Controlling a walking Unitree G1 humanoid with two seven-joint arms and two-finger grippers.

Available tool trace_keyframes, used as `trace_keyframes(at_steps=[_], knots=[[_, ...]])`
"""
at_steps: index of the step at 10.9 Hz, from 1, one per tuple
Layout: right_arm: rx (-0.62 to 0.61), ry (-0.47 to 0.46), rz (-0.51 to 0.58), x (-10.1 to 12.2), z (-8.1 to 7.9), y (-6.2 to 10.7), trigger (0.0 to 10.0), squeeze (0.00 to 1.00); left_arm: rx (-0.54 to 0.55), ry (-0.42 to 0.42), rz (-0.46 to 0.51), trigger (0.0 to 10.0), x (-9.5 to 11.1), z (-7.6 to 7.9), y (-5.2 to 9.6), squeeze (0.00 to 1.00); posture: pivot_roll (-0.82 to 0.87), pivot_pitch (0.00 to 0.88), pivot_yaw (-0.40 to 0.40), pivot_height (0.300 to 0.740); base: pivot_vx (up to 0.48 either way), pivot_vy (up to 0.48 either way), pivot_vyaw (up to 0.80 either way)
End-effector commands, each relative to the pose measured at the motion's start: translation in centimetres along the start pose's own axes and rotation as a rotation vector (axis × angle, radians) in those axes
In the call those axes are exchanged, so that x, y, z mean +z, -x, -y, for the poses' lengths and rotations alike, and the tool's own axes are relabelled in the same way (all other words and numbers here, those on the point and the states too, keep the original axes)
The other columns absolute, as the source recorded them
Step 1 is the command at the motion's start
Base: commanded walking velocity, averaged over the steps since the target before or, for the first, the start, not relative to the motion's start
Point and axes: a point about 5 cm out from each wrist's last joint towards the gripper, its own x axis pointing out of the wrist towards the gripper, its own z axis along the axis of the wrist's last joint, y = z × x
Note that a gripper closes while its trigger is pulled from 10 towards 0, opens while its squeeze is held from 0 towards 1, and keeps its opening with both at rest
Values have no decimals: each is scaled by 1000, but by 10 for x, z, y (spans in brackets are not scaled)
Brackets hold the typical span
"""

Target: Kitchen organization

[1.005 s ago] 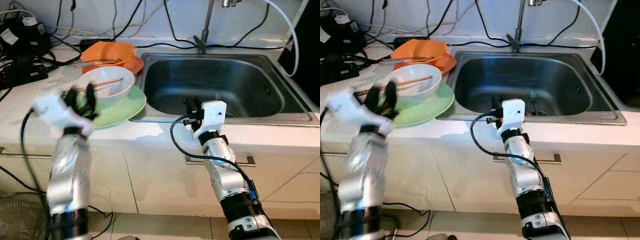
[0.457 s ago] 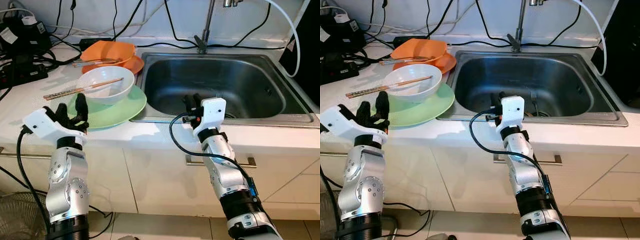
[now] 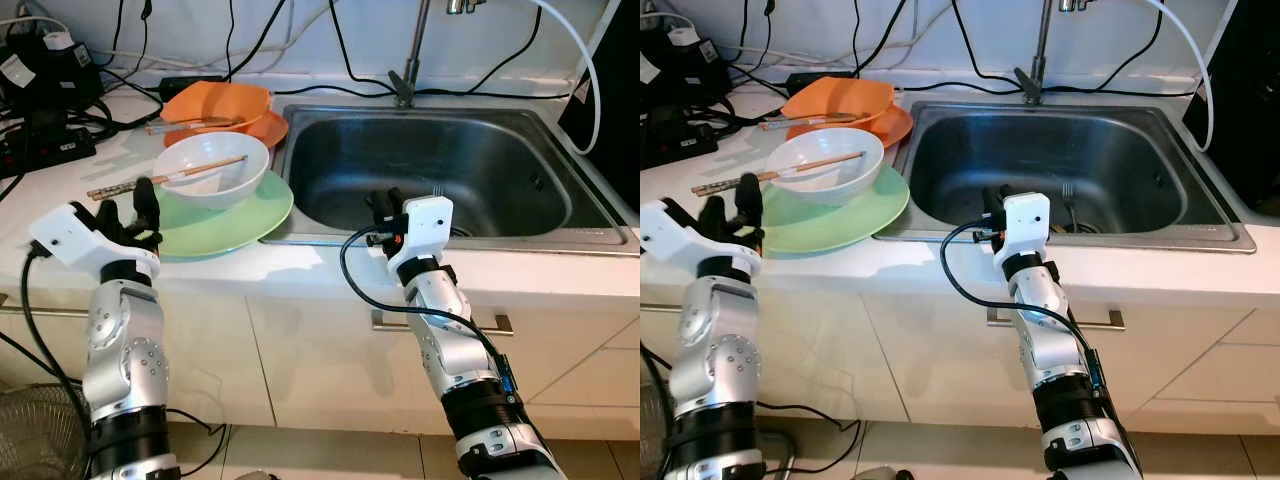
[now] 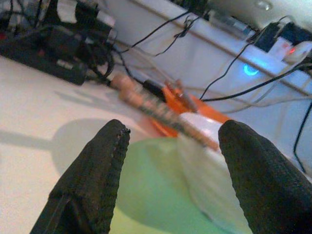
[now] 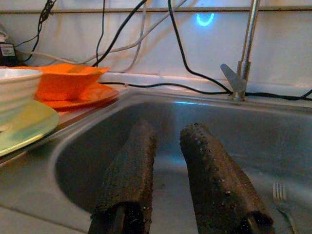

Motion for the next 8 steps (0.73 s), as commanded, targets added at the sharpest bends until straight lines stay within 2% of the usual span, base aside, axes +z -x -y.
trace_keyframes(at_steps=[1, 6, 7, 8], knots=[[0, -8, 11, 2, 1, -2, 10000, 0, -1, -6, 23, 10000, 6, 1, -6, 0, 139, 0, 32, 740, 0, 0, 0], [-5, -5, 10, 2, 2, -2, 10000, 0, -3, 3, 49, 10000, 9, 4, -24, 0, 130, 0, 32, 740, 0, 0, 0], [-5, -4, 8, 1, 2, -1, 10000, 0, -6, 7, 55, 8980, 9, 6, -27, 0, 129, 0, 33, 740, 0, 0, 0], [-8, -5, 8, 1, 2, -1, 10000, 0, -11, 9, 59, 980, 9, 8, -29, 0, 127, 0, 34, 740, 0, 0, 0]])
